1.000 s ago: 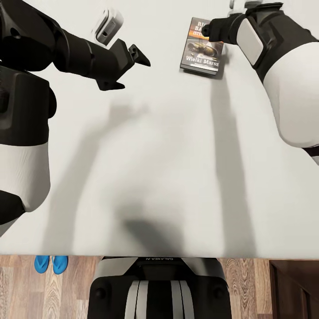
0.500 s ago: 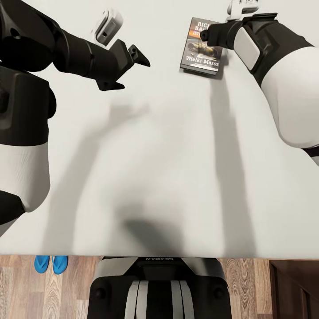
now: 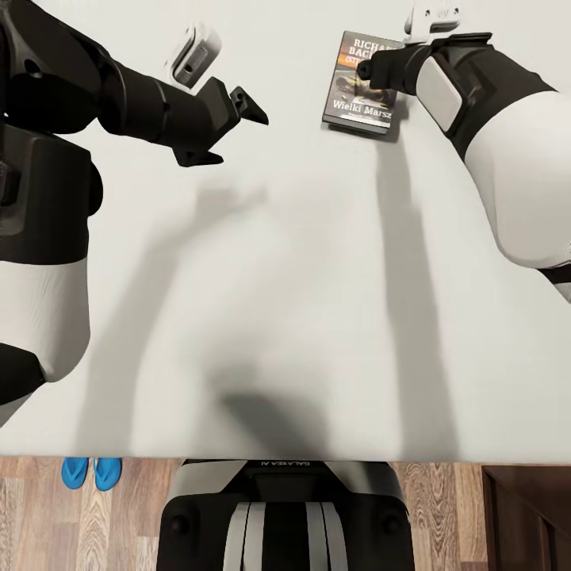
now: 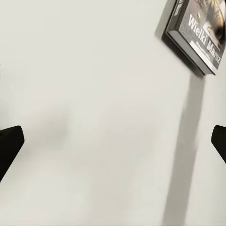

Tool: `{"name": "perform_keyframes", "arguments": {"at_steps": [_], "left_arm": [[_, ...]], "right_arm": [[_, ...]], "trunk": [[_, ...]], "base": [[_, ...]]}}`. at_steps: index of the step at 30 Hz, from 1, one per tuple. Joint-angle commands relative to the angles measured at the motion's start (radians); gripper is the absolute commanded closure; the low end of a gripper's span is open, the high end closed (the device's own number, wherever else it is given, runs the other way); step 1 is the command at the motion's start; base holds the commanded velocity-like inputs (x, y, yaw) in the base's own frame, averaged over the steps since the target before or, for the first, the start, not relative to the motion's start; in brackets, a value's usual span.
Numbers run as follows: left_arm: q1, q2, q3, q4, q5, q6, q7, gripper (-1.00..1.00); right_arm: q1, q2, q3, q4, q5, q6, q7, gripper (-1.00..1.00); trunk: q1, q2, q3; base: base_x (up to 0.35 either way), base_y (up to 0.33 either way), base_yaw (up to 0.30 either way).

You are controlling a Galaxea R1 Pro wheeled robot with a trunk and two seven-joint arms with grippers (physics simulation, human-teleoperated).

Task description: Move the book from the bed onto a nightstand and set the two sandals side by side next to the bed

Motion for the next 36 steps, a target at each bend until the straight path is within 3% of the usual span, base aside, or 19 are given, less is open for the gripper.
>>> {"name": "perform_keyframes", "arguments": {"at_steps": [1, 36], "left_arm": [[-0.001, 0.001, 0.0, -0.001, 0.005, 0.008, 0.008, -1.0], [0.001, 0.001, 0.001, -0.001, 0.005, 0.008, 0.009, -1.0]], "right_arm": [[0.0, 0.0, -0.001, -0.001, 0.01, 0.006, 0.004, -1.0], [0.007, 0.0, -0.002, 0.038, 0.01, 0.007, 0.004, -1.0]], "trunk": [[0.0, 0.0, 0.0], [0.0, 0.0, 0.0]], "base": [[0.0, 0.0, 0.0], [0.0, 0.0, 0.0]]}}
